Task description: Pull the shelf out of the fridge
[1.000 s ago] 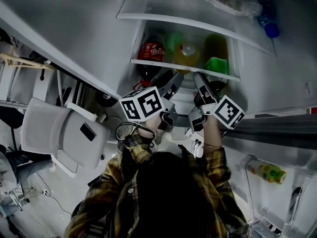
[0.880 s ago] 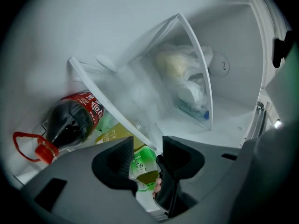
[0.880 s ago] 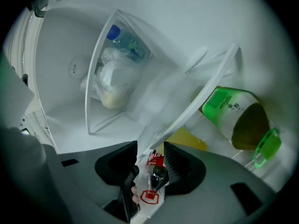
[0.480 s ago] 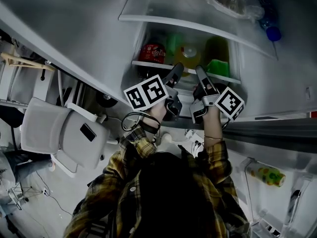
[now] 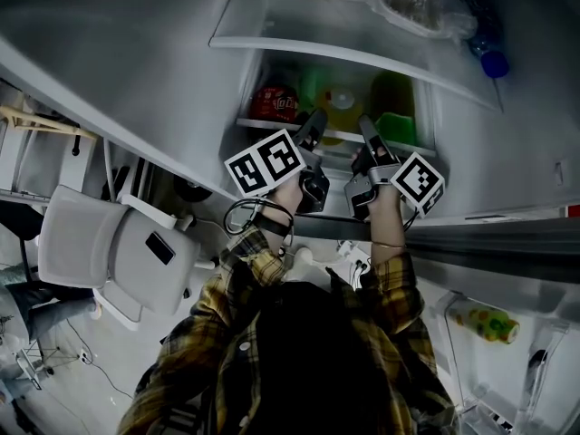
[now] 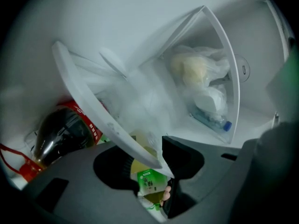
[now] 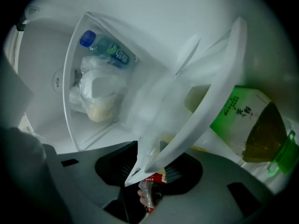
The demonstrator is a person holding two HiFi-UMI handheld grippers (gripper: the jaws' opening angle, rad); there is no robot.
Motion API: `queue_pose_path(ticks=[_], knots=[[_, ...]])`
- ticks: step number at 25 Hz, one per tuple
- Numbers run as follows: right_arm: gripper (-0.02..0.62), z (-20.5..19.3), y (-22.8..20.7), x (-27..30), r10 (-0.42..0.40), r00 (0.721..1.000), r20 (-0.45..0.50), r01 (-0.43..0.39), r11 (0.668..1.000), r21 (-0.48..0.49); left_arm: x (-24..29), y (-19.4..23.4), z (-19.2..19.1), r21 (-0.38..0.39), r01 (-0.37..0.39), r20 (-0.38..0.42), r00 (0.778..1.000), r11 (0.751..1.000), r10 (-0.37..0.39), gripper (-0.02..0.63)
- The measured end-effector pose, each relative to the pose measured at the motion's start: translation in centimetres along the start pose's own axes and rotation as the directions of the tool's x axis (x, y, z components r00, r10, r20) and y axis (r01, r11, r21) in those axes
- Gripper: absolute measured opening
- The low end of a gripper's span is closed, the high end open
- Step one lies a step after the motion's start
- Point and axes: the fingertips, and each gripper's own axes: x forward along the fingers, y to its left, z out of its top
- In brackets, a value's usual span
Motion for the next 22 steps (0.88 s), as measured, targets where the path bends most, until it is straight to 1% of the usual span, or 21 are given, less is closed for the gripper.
queue_pose_path(ticks=[3,5,7,8,12,22], knots=[[0.166,0.00,0.04,0.23,0.009,1.000,-0.002,-0.009,1.000,0.007,0.22,0.02,0.08,-0.006,-0.001,0.005,1.000,1.000,0.001,0.160],[0.160,-0.06,0.11,0.34,0.008,1.000,-0.004,-0.008,1.000,0.006,0.29,-0.11,0.15,-0.001,0.002,0.004,1.000,1.000,-0.002,0.129],[0.120,-0.12,-0.09,0.36,-0.006,1.000,-0.005,0.006,1.000,-0.002,0.33,-0.29,0.16,0.004,0.008,0.002,1.000,1.000,-0.008,0.107],[0.088,-0.14,-0.25,0.35,-0.013,1.000,-0.005,0.013,1.000,-0.001,0.33,-0.34,0.15,0.002,0.011,0.001,1.000,1.000,-0.011,0.106],[0.080,-0.14,-0.39,0.35,-0.018,1.000,0.004,0.018,1.000,0.019,0.33,-0.35,0.16,-0.007,0.017,0.002,1.000,1.000,-0.017,0.098],[0.075,-0.10,-0.37,0.36,-0.043,0.999,0.015,0.043,0.999,0.017,0.35,-0.34,0.24,-0.010,0.014,0.004,1.000,1.000,-0.014,0.095]])
